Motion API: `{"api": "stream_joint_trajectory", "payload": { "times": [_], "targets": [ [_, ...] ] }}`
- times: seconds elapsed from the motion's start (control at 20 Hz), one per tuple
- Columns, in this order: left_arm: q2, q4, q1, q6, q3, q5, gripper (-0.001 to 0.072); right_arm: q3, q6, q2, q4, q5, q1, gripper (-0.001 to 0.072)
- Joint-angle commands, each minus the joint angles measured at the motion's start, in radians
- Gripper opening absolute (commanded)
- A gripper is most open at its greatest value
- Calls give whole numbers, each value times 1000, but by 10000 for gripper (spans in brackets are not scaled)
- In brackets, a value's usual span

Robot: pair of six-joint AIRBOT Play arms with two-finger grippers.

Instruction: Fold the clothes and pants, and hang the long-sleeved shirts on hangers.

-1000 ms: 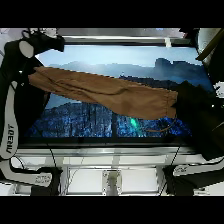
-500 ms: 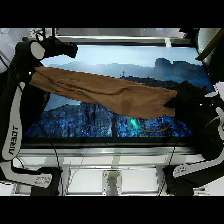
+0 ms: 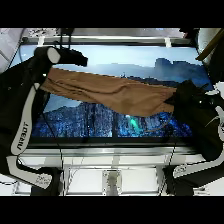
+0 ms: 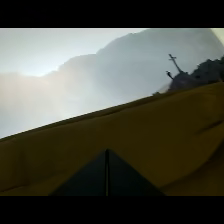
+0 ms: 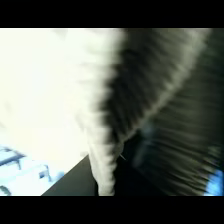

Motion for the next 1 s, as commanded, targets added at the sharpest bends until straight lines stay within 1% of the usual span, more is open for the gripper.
{"api": "stream_joint_trajectory", "payload": {
  "times": [0.0,0.05,0.15,0.25,0.35,0.45,0.5,0.55,0.7,0.75,0.95],
  "targets": [
    [-72,-139,-103,-3,0,-29,13,80,-18,68,190,97,2,13],
    [-102,-192,-142,-3,0,-34,13,121,-10,88,220,110,8,13],
    [-181,-296,-236,-3,0,-43,13,226,40,110,225,114,52,12],
    [-264,-344,-331,-4,0,-42,13,339,83,108,217,105,128,12],
    [-317,-327,-397,-3,0,-41,13,437,129,108,151,53,222,12],
    [-317,-227,-411,-11,2,-35,12,519,203,107,14,-12,316,12],
    [-297,-148,-393,-34,2,-39,13,552,232,106,-50,-38,359,12],
    [-265,-52,-362,-79,2,-48,13,578,261,100,-90,-50,395,12],
    [-137,222,-219,-197,2,-109,13,665,306,32,-100,-55,494,11],
    [-92,269,-161,-213,2,-131,13,701,319,-7,-100,-56,529,11],
    [64,278,95,-214,2,-211,13,892,357,-224,-99,-85,694,11]
  ]
}}
